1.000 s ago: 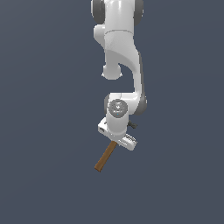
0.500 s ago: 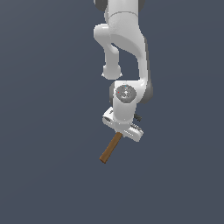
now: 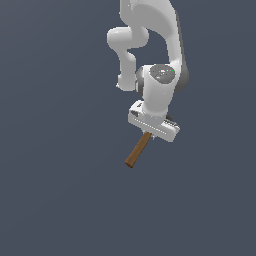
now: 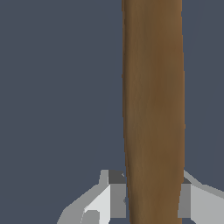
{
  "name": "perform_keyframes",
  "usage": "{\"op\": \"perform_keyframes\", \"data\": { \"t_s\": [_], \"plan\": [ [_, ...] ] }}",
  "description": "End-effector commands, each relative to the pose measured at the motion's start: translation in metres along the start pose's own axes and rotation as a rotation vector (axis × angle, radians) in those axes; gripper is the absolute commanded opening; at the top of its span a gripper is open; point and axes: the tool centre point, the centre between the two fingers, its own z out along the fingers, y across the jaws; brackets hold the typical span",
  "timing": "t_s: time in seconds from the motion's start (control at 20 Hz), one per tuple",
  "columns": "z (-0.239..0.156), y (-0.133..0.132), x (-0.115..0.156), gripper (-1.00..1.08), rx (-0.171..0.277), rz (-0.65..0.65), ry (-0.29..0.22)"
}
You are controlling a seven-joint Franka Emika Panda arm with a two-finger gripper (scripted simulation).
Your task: Pick up the object and move it to a goal position.
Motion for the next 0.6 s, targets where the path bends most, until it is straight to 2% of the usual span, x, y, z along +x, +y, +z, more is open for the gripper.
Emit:
{"op": "perform_keyframes", "data": {
  "t_s": [0.0, 0.55],
  "plan": [
    [-0.023, -0.004, -0.017, -1.00, 0.002, 0.000, 0.003],
    [-0.105, -0.020, -0.082, -1.00, 0.000, 0.001, 0.004]
  ]
}}
